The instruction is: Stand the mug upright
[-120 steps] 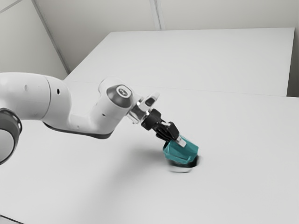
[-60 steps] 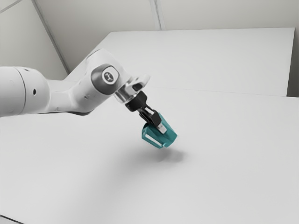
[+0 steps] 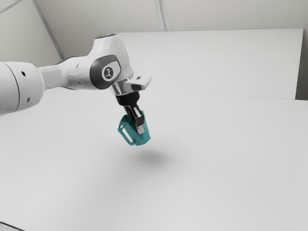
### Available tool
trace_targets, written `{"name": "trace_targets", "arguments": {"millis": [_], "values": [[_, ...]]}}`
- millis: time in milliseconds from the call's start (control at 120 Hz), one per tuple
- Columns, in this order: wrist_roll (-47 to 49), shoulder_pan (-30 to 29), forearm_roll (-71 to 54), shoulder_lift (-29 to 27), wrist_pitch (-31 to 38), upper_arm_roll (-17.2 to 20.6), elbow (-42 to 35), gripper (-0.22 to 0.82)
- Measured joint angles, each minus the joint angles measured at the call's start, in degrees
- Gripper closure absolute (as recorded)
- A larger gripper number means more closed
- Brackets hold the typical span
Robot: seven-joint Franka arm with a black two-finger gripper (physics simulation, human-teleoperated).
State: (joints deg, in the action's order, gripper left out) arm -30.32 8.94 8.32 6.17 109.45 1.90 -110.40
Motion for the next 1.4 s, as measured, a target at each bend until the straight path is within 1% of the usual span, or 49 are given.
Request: {"name": "trace_targets", "arguments": {"millis": [125,367,658,792,967,1400], "values": [[2.35,-0.24,-3.76,-0.52,-1.17,-0.02,0.04,0.76],[5.97,-2.98,-7.66,-1.97,-2.46,0.01,-0.82,0.76],[9.91,-4.08,-10.18,-6.48,-1.8,0.12,-7.62,0.76],[11.54,-4.23,-11.09,-8.11,0.54,-0.04,-12.06,0.76],[13.68,-4.15,-12.52,-8.51,5.0,-0.02,-16.28,0.77],[18.77,-3.93,-18.27,-7.76,14.17,0.0,-19.1,0.76]]}}
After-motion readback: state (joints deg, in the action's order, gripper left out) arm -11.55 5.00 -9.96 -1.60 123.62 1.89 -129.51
